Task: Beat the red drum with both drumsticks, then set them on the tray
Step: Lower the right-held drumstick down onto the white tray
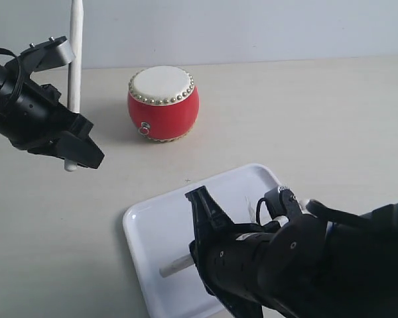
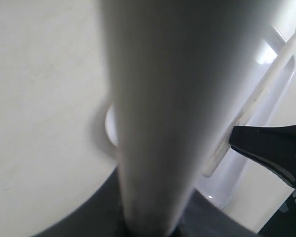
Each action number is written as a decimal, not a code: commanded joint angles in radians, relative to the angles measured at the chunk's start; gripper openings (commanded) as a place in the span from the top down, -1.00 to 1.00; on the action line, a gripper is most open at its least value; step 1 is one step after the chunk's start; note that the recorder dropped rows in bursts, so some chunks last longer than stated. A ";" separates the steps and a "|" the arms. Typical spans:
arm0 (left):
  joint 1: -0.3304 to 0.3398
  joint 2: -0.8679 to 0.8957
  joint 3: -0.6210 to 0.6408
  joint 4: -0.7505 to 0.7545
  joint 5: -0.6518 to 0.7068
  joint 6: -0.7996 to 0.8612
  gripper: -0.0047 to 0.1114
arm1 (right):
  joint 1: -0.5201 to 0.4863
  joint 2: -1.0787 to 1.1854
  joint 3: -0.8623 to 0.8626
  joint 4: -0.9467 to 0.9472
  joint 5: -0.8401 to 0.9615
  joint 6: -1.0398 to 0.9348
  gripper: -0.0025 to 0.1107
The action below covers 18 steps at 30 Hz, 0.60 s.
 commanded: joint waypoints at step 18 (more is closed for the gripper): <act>-0.007 -0.010 0.003 -0.014 0.006 0.015 0.92 | 0.001 0.038 0.003 0.024 0.044 0.044 0.96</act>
